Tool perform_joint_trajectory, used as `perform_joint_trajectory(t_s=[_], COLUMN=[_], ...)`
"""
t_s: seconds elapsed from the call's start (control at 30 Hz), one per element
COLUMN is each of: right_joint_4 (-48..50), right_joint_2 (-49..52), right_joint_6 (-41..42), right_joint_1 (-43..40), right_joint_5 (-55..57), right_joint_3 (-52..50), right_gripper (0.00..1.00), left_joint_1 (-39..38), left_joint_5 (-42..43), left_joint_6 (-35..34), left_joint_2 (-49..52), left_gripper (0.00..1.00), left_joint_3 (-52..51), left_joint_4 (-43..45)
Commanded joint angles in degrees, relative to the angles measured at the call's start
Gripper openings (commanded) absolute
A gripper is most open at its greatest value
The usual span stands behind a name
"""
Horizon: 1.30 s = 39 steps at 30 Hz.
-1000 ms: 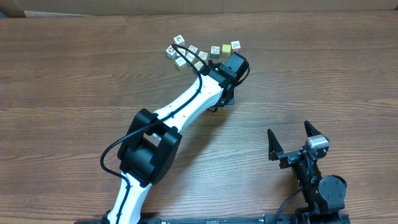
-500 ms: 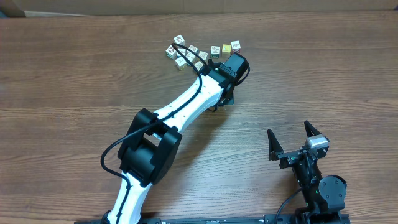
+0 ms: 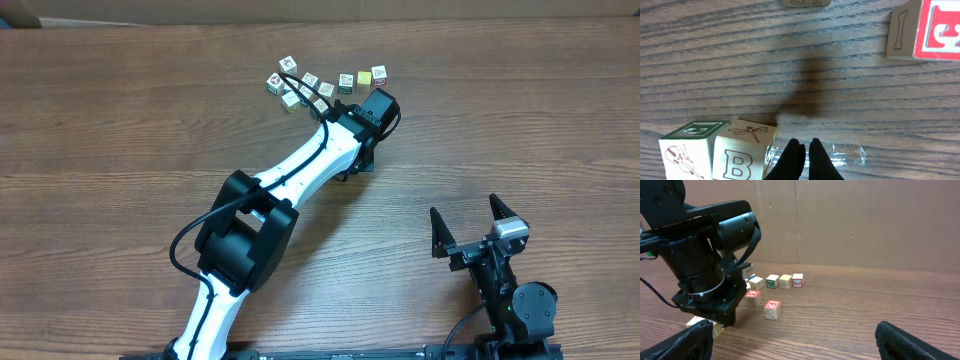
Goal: Form a horizontal line
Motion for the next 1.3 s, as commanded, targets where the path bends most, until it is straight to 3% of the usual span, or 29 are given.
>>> perform_joint_trajectory(t_s=[0.0,1.27], right_joint_4=[0.2,0.2], right_joint_2=[-0.5,-0.5], right_joint_6=[-0.2,-0.2], right_joint_1=[-0.2,-0.2], right_joint_5=[-0.1,-0.1], right_joint_3=[-0.6,-0.6], right_gripper=[1.00,1.00], left_joint_1=[-0.1,0.4], left_joint_5=[-1.4,-6.3], left_joint_6=[0.7,-4.0], left_joint_2=[1.6,1.7], left_gripper=[0.04,0.04], left_joint_3=[1.4,1.4], left_joint_4=[0.2,-1.7])
